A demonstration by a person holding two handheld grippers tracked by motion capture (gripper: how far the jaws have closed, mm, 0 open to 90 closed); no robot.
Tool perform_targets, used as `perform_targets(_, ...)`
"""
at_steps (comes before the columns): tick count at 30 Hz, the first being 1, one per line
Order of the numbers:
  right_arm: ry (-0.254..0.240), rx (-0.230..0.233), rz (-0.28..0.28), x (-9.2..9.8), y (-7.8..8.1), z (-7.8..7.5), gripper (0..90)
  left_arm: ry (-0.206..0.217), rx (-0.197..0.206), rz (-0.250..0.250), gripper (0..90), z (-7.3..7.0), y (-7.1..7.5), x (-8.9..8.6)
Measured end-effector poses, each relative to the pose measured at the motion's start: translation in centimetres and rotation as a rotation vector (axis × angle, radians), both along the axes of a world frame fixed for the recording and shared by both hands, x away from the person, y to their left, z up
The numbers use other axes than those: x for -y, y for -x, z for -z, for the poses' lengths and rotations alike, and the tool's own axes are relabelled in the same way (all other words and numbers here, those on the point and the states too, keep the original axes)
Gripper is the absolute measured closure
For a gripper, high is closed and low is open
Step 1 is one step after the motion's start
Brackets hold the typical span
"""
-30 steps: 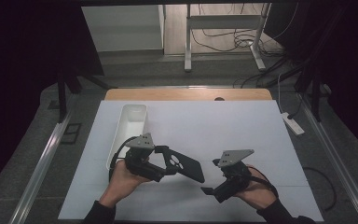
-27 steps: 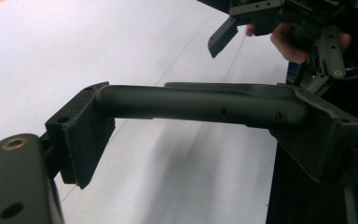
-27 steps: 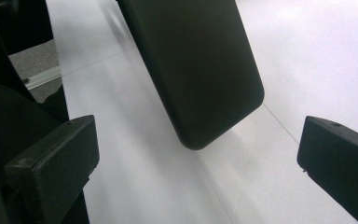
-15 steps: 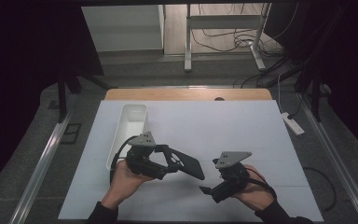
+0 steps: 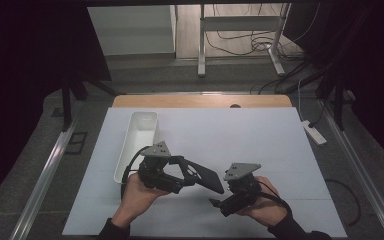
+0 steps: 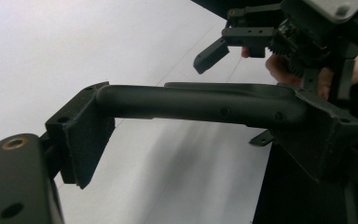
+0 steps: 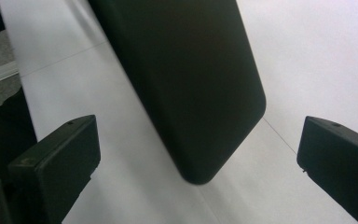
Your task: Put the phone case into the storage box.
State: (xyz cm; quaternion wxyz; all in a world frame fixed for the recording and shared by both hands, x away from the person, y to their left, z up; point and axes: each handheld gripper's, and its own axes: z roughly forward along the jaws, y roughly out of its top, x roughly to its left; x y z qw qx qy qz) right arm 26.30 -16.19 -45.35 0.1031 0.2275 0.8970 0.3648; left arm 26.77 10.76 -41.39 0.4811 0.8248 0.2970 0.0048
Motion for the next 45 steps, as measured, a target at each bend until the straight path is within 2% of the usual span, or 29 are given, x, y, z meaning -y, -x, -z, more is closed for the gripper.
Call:
perform_targets(3, 0.008, 0.003, 0.003, -0.3, -0.1, 0.2, 0.1, 0.004, -0.003, 0.0, 15.7, -0.2, 0.2, 0.2)
perform_targets(10, 0.017, 0.034, 0.028, -0.8, -0.1, 0.2, 10.5, 0.01, -0.006, -0.002, 15.6, -0.4, 0.4, 0.6)
perform_targets(16, 0.048, 0.068, 0.047, -1.1, -0.2, 0.4, 18.1, 0.017, -0.018, -0.009, 15.5, -0.4, 0.3, 0.7)
perform_targets(23, 0.069, 0.101, 0.044, -1.4, -0.2, 0.6, 25.6, 0.026, -0.026, -0.016, 15.4, -0.4, 0.2, 1.0)
perform_targets(29, 0.074, 0.142, 0.063, -1.4, 0.0, 0.6, 39.8, 0.032, -0.033, -0.04, 15.3, -0.5, 0.0, 1.2)
perform_targets(37, 0.066, 0.178, 0.077, -1.2, 0.1, 0.4, 53.4, 0.034, -0.036, -0.055, 15.0, -0.6, -0.2, 1.3)
perform_targets(45, 0.082, 0.215, 0.059, -1.3, 0.4, 0.5, 61.3, 0.043, -0.03, -0.064, 14.4, -0.5, -0.3, 1.4)
